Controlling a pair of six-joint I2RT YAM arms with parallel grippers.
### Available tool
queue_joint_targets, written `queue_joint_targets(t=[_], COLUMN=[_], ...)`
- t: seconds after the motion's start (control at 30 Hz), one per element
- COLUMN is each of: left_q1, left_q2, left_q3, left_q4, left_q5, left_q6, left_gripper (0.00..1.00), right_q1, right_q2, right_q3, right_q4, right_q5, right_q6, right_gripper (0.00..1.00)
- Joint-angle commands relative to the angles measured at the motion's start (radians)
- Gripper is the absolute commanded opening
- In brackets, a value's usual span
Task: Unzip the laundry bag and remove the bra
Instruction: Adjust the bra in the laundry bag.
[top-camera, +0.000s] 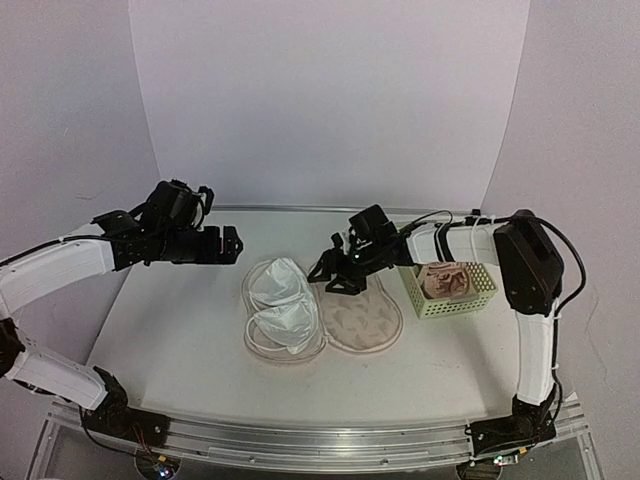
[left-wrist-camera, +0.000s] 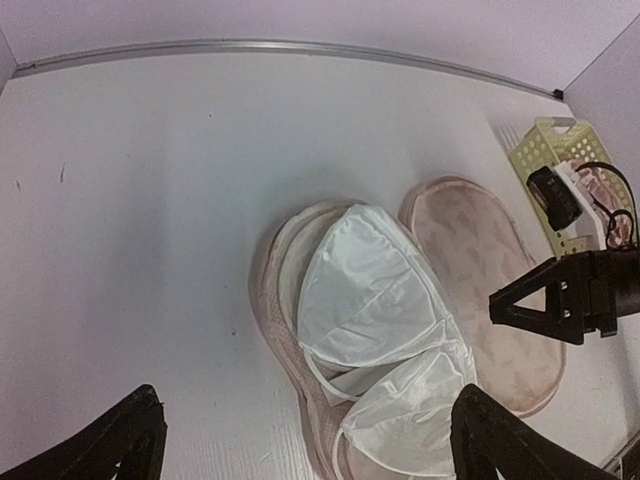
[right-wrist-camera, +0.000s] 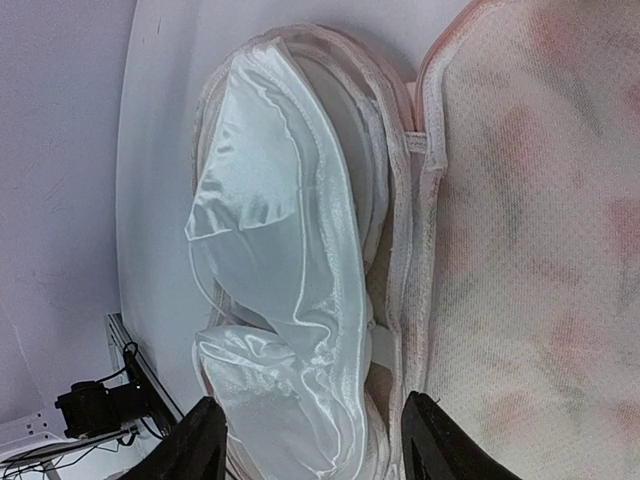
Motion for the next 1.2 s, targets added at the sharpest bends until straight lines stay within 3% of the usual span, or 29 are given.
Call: queue_joint_targets(t=[0.0, 0.73, 1.07, 1.17], left_q1=[0.005, 0.005, 0.005, 0.005], left_q2=[0.052, 0.242, 0.283, 0.291], left_q3=[-0.010, -0.065, -0.081, -0.079], left_q4=[0.013, 0.135, 0.159, 0.160], left_q5=[0.048, 0.190, 0.222, 0.226], left_q6=[-0.046, -0.104, -0.108, -0.106], left_gripper=[1.00, 0.99, 0.98, 0.97], right_q1=[0.016, 0.045, 0.052, 0.051], right_q2=[0.049, 0.195, 0.195, 0.202], right_q3=[0.066, 0.160, 0.145, 0.142], right_q4=[0.089, 0.146, 0.178, 0.183], right_q5=[-0.036, -0.092, -0.125, -0.135], right_q6=[0.050, 0.116, 0.134, 0.139], right_gripper=[0.61, 0.58, 0.40, 0.25])
